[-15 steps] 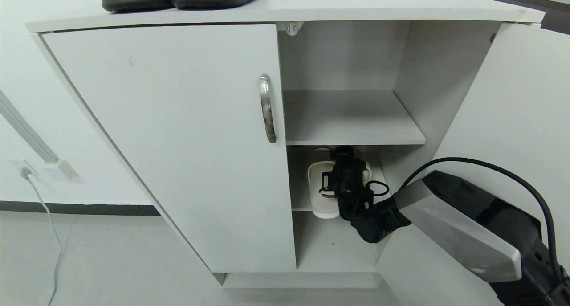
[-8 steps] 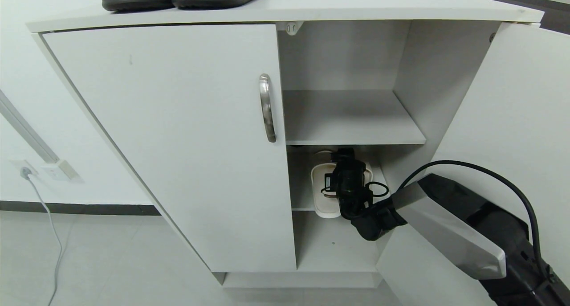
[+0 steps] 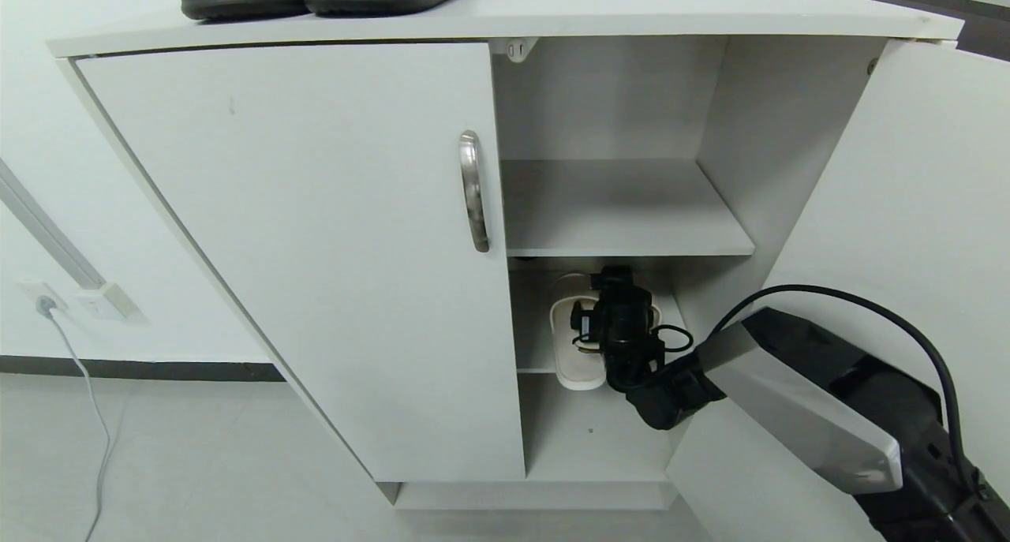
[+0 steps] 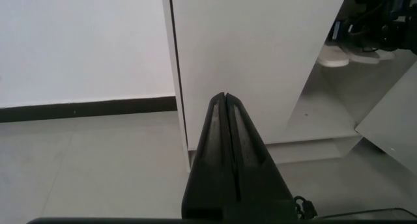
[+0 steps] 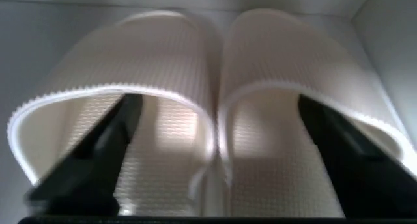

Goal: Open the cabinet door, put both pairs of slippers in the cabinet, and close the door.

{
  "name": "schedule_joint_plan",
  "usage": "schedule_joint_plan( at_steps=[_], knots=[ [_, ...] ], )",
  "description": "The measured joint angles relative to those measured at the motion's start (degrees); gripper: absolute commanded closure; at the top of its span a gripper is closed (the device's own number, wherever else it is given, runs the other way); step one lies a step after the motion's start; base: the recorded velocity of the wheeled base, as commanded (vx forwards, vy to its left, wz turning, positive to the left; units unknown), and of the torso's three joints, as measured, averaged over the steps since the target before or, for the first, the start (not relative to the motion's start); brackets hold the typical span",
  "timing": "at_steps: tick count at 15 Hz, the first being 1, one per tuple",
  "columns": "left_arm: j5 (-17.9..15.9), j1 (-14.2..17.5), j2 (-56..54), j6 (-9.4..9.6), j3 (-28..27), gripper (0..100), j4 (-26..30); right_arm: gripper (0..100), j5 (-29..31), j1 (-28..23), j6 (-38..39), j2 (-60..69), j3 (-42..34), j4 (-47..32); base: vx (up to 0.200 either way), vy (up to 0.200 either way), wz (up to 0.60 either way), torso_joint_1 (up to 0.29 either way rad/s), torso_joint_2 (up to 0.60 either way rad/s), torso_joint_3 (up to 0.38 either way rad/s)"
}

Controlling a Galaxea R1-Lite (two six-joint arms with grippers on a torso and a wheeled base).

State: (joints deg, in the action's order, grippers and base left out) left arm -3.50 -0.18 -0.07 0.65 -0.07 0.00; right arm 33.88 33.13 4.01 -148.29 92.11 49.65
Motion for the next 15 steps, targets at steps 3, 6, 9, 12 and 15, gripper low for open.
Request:
schedule_joint_plan(
  at_steps=[3,6,9,12,15],
  knots=[
    [-0.02,0.0,0.0,0.0,0.0,100,0.0,0,0.15,0.73,0.01,3.91,-8.0,3.23,0.0,0.0,0.0,0.0,0.0,0.0],
    [0.0,0.0,0.0,0.01,-0.02,100,0.0,0,0.22,2.8,0.04,10.34,-20.53,8.16,0.0,0.0,0.0,0.0,0.0,0.0],
    [0.0,0.0,0.0,0.01,-0.02,100,0.0,0,0.24,6.13,0.09,17.77,-33.9,14.51,0.0,0.0,0.0,0.0,0.0,0.0],
    [-0.09,0.0,0.0,-0.02,-0.02,100,0.0,0,0.24,10.58,0.09,24.69,-45.4,19.35,0.0,0.0,0.0,0.0,0.0,0.0],
    [-0.11,0.02,0.0,-0.02,-0.02,100,0.0,0,0.2,14.91,0.2,31.2,-53.53,21.37,0.0,0.0,0.0,0.0,0.0,0.0]
  ],
)
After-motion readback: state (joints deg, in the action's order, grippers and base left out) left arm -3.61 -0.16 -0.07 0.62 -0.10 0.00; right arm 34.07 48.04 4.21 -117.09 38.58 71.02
